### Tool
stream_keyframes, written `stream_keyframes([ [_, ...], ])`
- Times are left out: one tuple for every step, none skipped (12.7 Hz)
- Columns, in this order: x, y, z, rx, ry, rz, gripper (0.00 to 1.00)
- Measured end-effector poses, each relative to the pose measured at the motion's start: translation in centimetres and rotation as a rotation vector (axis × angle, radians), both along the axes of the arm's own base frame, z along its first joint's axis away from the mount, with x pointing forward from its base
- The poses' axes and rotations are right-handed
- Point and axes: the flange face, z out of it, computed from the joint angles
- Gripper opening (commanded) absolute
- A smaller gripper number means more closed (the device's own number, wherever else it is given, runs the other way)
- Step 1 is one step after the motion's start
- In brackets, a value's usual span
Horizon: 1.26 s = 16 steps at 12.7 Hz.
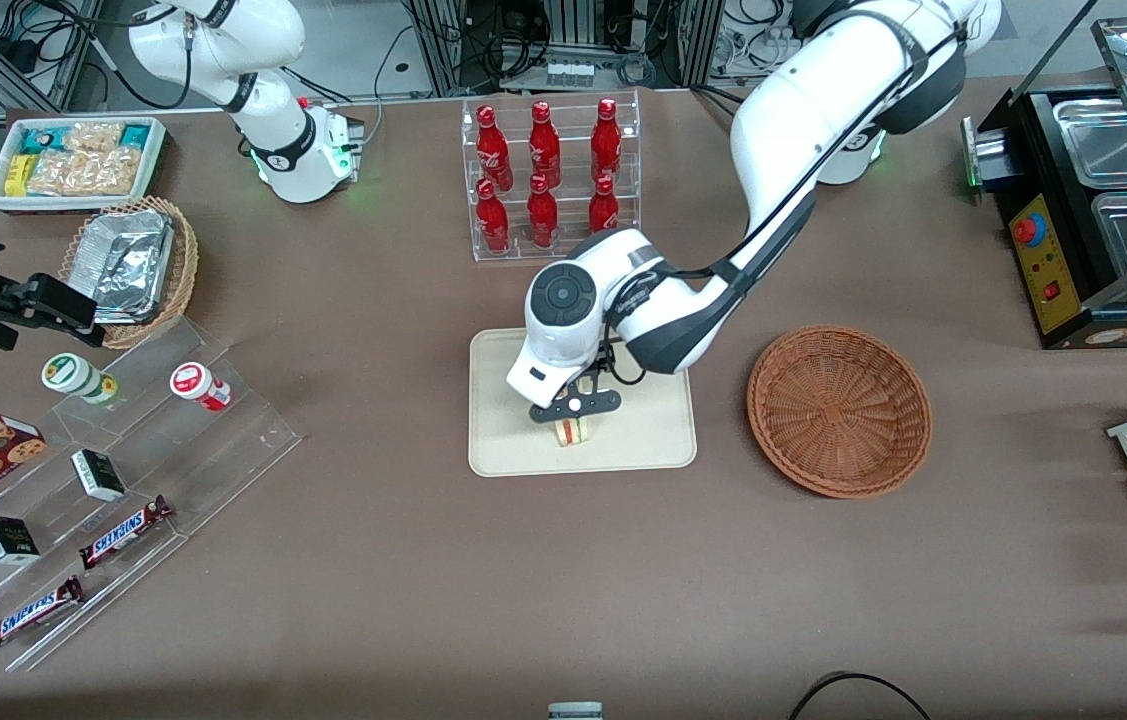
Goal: Place sandwich from basket to tray
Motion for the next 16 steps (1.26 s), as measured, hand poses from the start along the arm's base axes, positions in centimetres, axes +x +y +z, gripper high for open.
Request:
stream_keyframes([
  [0.5, 0.8, 1.6, 0.013, -0.008, 0.01, 1.0],
  [1.1, 1.7, 3.4, 0.02, -0.02, 0.023, 1.0],
  [1.4, 2.5, 4.9, 0.028, -0.029, 0.03, 1.0],
  [1.4, 3.1, 6.3, 0.045, -0.032, 0.025, 1.0],
  [1.3, 3.5, 7.5, 0.061, -0.034, 0.007, 1.0],
  [1.2, 4.0, 8.4, 0.078, -0.034, -0.007, 1.0],
  [1.3, 4.8, 9.0, 0.102, -0.029, -0.009, 1.0],
  [1.8, 5.9, 9.5, 0.124, -0.026, -0.001, 1.0],
  [2.5, 7.3, 9.7, 0.143, -0.016, 0.014, 1.0],
  [3.3, 8.8, 9.9, 0.163, -0.002, 0.031, 1.0],
  [4.1, 10.6, 10.0, 0.184, 0.016, 0.043, 1.0],
  [4.7, 12.2, 10.2, 0.202, 0.032, 0.036, 1.0],
  [5.2, 13.9, 10.4, 0.211, 0.042, 0.018, 1.0],
  [5.8, 15.9, 10.9, 0.216, 0.044, 0.004, 1.0],
  [6.4, 18.0, 11.5, 0.221, 0.043, 0.001, 1.0],
  [6.9, 20.1, 12.2, 0.227, 0.042, 0.004, 1.0],
])
